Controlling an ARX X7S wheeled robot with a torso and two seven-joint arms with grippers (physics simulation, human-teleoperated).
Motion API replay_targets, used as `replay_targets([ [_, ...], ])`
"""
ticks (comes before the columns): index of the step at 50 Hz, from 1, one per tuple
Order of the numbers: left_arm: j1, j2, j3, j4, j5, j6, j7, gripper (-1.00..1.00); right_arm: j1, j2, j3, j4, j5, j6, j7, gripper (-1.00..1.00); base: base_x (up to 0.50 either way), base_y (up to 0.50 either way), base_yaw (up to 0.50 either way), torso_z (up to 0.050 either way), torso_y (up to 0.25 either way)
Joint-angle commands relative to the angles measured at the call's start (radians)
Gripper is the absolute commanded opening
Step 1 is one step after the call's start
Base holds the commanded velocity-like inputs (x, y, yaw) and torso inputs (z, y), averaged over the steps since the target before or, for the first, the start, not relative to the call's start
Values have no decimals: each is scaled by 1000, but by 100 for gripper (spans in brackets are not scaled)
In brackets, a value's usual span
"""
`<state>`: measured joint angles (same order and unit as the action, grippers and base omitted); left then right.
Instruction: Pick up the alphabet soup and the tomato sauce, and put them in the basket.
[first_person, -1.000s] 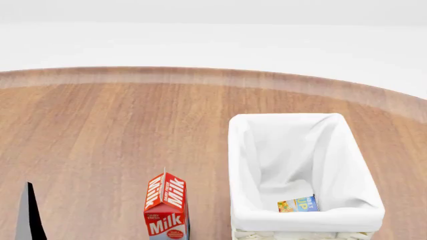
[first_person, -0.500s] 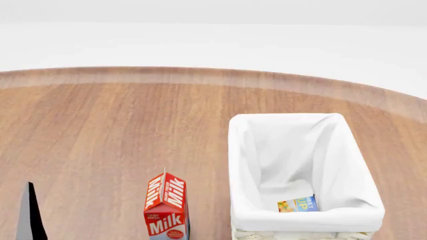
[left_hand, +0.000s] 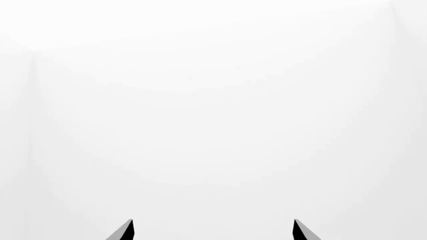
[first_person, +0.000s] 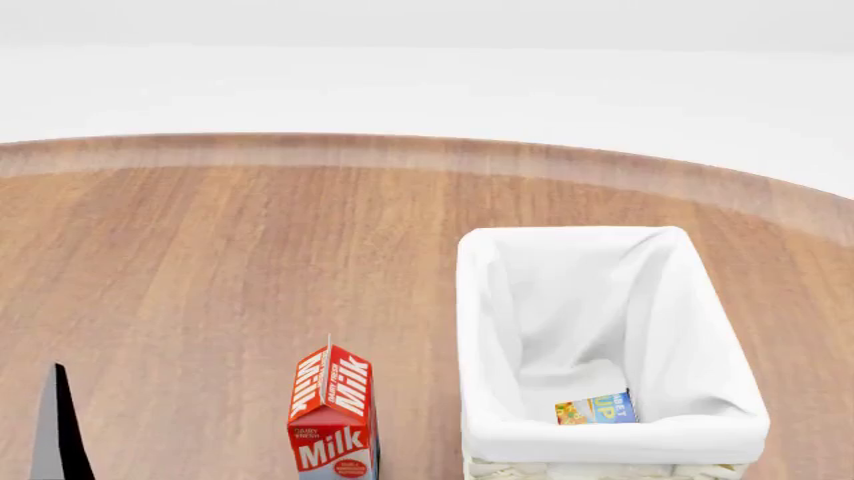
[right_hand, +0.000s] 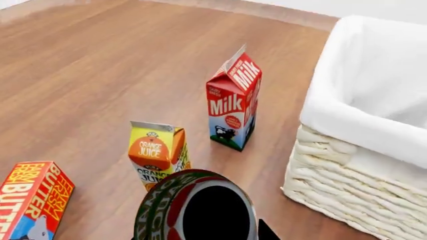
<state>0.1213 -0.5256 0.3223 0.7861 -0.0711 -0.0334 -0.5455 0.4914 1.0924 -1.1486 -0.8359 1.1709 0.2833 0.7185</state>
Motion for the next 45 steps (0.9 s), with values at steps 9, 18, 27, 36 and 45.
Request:
replay_targets([
  [9,-2,-4,0,2,-2,0,-3,100,186,86,132,-123,137,22,71,-100,0,0,0,0,0],
  [18,-1,-8,-4,11,-5,-3,-5,100,308,88,201,-118,253,26,85,-100,0,0,0,0,0],
  [27,-2,-7,-3,5,-7,1,-6,100,393,77,247,-79,312,32,85,-100,0,0,0,0,0],
  [36,0,-11,-6,0,-11,7,-7,100,441,33,269,55,284,44,67,-100,0,0,0,0,0],
  [45,-4,-10,-2,-5,-10,8,-7,100,477,-17,286,189,265,39,46,-100,0,0,0,0,0],
])
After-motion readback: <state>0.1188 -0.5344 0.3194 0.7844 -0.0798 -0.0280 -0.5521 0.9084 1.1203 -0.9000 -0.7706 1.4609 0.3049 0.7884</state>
